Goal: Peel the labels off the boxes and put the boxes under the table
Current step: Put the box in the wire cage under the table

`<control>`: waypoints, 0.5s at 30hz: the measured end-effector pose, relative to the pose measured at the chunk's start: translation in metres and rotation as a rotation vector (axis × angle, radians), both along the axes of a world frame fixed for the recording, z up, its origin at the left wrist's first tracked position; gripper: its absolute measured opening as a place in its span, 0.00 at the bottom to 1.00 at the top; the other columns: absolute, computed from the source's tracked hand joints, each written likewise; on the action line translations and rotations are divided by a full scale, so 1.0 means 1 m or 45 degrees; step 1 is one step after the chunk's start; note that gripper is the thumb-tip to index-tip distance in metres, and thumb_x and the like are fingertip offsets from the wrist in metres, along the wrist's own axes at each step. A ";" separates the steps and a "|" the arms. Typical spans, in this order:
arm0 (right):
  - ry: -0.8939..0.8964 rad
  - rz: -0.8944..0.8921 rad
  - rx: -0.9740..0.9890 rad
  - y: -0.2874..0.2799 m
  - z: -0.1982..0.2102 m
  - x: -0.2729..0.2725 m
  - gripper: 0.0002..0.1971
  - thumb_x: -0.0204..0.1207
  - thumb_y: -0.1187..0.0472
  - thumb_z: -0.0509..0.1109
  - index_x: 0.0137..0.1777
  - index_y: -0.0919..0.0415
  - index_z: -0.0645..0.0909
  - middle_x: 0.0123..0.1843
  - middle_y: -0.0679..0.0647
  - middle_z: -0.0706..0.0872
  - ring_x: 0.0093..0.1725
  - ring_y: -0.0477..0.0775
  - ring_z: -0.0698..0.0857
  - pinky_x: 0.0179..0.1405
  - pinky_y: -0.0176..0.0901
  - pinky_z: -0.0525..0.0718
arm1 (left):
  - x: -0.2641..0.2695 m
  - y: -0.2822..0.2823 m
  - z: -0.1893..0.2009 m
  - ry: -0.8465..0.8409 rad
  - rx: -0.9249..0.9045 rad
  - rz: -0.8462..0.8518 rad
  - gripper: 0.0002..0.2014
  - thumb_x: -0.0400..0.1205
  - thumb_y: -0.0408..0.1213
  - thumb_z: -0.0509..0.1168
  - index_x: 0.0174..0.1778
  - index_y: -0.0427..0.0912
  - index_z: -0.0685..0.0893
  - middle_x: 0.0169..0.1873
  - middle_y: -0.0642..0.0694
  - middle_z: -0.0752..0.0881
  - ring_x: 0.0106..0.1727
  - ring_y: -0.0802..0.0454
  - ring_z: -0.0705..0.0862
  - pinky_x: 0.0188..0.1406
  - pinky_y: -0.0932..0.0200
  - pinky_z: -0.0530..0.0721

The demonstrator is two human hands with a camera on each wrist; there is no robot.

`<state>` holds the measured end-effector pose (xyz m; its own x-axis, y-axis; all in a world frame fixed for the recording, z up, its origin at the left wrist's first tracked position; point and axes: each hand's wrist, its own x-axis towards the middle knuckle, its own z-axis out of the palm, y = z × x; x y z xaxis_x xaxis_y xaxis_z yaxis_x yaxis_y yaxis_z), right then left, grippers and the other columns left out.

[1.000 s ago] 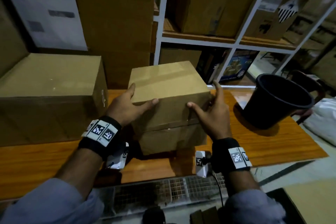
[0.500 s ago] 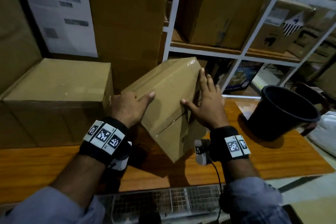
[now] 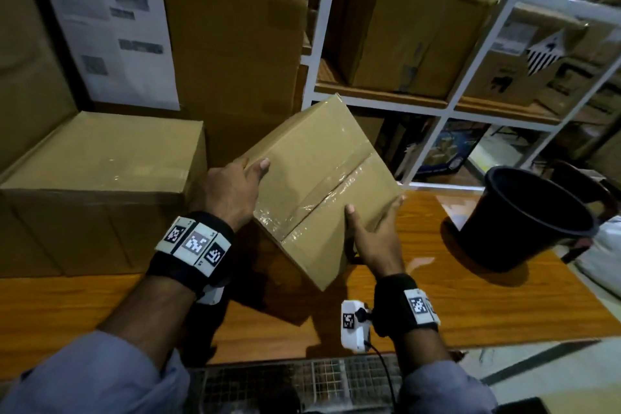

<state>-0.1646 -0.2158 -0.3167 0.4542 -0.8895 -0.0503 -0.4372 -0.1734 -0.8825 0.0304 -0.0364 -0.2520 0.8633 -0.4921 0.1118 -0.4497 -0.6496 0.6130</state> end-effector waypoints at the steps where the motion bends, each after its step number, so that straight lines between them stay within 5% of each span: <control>1: -0.019 0.029 -0.022 0.004 -0.002 0.000 0.60 0.74 0.25 0.72 0.87 0.29 0.26 0.86 0.62 0.71 0.79 0.72 0.76 0.76 0.75 0.78 | 0.002 0.001 -0.002 -0.024 0.010 0.003 0.36 0.86 0.72 0.42 0.70 0.52 0.83 0.46 0.42 0.87 0.46 0.43 0.85 0.46 0.44 0.84; 4: -0.019 0.064 -0.136 0.008 0.001 -0.001 0.54 0.79 0.29 0.70 0.91 0.33 0.33 0.89 0.57 0.68 0.82 0.66 0.75 0.80 0.69 0.76 | 0.002 0.008 -0.001 -0.038 0.071 0.016 0.32 0.89 0.68 0.43 0.62 0.50 0.84 0.41 0.46 0.82 0.39 0.49 0.78 0.38 0.51 0.74; 8: 0.050 0.023 -0.420 -0.002 0.015 -0.005 0.45 0.80 0.28 0.67 0.92 0.38 0.52 0.86 0.51 0.75 0.81 0.60 0.77 0.78 0.62 0.78 | 0.004 0.017 -0.010 -0.004 0.316 0.023 0.32 0.89 0.67 0.42 0.54 0.49 0.84 0.41 0.44 0.83 0.42 0.42 0.83 0.47 0.46 0.79; 11: 0.174 0.128 -0.463 -0.011 0.015 -0.005 0.40 0.79 0.28 0.67 0.89 0.41 0.66 0.80 0.53 0.79 0.77 0.57 0.79 0.75 0.60 0.81 | 0.005 0.021 -0.027 0.112 0.429 -0.070 0.28 0.89 0.67 0.47 0.58 0.50 0.83 0.49 0.43 0.86 0.49 0.41 0.85 0.53 0.44 0.84; 15: 0.352 0.213 -0.342 -0.014 0.015 -0.011 0.35 0.83 0.30 0.65 0.88 0.33 0.64 0.69 0.55 0.75 0.74 0.62 0.77 0.71 0.56 0.77 | 0.002 0.023 -0.036 0.146 0.446 -0.054 0.30 0.90 0.66 0.44 0.64 0.48 0.82 0.48 0.45 0.82 0.51 0.43 0.80 0.52 0.47 0.78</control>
